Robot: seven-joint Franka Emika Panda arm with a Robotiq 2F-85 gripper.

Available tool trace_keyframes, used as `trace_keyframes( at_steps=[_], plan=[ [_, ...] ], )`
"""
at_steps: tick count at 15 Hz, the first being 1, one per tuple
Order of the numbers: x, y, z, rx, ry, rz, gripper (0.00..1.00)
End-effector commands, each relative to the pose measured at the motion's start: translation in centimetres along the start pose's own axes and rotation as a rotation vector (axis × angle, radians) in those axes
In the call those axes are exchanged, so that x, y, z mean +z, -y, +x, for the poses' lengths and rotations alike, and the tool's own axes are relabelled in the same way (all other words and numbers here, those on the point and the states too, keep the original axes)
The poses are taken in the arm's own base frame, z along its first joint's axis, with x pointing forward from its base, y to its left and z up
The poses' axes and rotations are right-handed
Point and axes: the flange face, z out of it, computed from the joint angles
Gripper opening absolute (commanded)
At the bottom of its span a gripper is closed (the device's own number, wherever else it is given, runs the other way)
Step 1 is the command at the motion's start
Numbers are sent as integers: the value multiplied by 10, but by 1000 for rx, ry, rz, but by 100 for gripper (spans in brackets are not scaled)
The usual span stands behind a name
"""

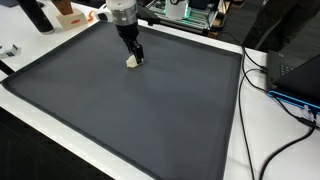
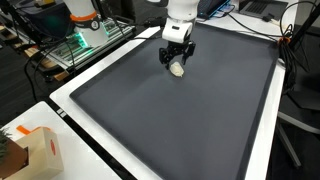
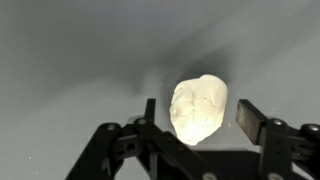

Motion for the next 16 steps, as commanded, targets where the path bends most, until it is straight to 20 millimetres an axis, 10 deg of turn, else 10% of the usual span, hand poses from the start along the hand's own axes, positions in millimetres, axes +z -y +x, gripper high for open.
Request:
trace_keyframes(
  at_steps=[1,8,16],
  plan=[
    [6,-1,3,-1,-16,-2,51],
    [6,1,4,-11,-22,-8,2],
    [4,3,4,-15,-24,-11,3]
  ],
)
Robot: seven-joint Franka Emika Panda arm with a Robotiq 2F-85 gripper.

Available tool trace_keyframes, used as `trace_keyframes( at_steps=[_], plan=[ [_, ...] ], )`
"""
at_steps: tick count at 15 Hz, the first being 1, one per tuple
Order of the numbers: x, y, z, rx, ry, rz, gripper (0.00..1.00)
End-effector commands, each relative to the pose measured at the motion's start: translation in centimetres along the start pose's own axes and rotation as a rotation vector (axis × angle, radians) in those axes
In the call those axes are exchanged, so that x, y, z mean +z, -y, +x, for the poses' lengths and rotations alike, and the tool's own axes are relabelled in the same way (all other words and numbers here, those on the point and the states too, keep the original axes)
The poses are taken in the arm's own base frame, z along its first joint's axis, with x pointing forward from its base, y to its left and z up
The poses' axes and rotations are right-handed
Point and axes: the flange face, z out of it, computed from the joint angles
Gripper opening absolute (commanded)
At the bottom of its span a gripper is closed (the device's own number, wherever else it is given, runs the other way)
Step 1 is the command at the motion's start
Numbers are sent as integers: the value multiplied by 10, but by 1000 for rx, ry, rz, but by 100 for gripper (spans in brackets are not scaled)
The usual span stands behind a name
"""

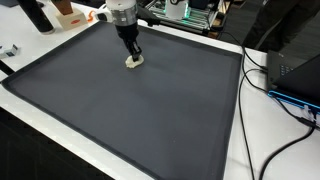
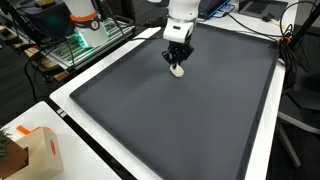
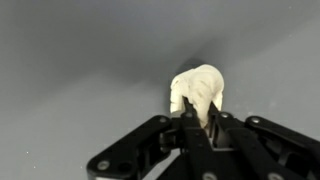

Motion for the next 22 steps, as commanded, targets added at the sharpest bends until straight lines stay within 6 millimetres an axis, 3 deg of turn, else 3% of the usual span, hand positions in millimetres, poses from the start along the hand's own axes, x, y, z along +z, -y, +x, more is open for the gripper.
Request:
trace_keyframes(
  at_steps=[1,2,3,6,12,16,22],
  plan=[
    [5,0,2,-8,-9,-10,3],
    [5,0,2,-7,-10,-12,3],
    [4,0,2,0,-9,-12,38],
    [1,0,2,-4,-9,-2,52],
    [-3,1,1,-10,-7,-5,98],
    [-19,0,-4,-24,-6,-5,100],
    [-68,-14,-21,-107,-7,-6,100]
  ],
)
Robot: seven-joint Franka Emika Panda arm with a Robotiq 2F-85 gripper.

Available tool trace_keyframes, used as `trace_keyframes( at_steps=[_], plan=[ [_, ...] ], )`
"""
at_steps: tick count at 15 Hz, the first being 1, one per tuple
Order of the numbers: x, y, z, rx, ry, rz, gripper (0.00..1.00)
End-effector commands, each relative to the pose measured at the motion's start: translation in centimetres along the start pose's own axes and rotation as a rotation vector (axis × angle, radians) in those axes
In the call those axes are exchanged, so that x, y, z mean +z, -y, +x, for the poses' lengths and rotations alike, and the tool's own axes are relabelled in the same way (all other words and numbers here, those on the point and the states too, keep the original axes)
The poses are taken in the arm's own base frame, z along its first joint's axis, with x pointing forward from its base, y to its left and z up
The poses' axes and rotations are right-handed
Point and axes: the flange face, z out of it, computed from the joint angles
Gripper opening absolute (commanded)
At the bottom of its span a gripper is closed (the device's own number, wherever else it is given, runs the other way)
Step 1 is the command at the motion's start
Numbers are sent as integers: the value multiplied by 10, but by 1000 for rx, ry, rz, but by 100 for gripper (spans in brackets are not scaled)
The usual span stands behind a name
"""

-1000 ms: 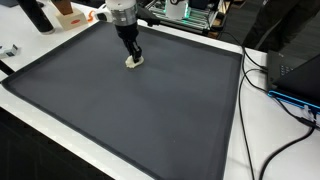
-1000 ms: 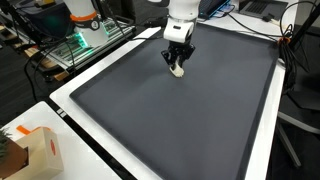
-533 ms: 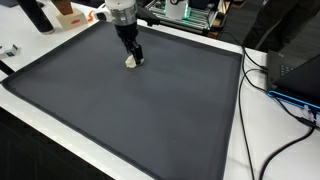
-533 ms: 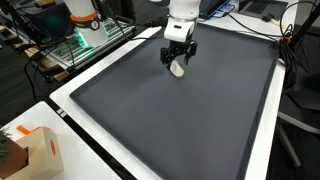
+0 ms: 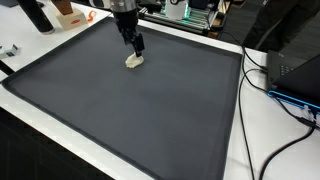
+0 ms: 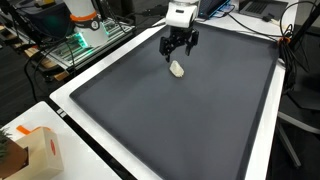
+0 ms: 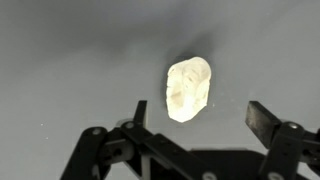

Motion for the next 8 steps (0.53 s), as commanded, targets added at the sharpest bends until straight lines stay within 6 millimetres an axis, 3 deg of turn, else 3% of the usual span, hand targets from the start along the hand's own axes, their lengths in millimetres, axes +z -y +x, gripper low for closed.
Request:
trace_keyframes(
  at_steps=[1,5,8],
  plan=[
    [-35,-21,-20,-55,-2,24,100],
    [-68,-54,-17,-46,-53,223,100],
    [-71,-89,-13,32,-34,378,100]
  ],
)
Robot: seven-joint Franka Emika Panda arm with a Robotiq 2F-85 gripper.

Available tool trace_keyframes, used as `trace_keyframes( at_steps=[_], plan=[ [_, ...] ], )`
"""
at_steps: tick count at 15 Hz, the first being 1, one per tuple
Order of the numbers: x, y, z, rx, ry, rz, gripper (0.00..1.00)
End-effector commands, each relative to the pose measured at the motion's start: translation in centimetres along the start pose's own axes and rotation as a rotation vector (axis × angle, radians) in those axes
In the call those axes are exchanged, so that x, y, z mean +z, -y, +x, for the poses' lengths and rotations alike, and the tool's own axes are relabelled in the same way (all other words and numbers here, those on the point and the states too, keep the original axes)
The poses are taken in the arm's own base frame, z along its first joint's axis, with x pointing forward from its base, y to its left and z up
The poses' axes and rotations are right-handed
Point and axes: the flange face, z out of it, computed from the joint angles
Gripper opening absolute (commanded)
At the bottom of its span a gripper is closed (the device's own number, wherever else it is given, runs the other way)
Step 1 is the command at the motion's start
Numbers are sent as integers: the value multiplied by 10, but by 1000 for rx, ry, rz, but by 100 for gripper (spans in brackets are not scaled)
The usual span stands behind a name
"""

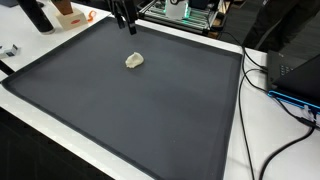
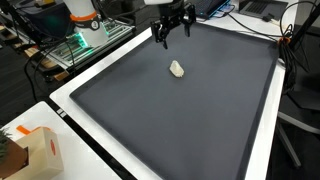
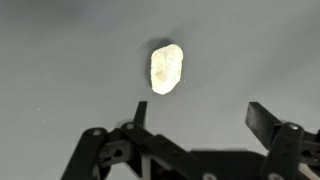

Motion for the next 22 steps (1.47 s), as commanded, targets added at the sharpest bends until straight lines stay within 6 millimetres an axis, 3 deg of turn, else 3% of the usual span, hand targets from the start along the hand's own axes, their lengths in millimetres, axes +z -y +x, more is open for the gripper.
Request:
trace_keyframes(
  at_steps=[1,6,14,18,22],
  plan=[
    [-10,-43,-7,70,-2,167,100],
    [13,-95,-4,210,36,365,100],
    [71,-152,-10,430,205,543,100],
    [102,-171,-12,522,272,513,100],
    [118,-174,-6,599,306,482,100]
  ],
)
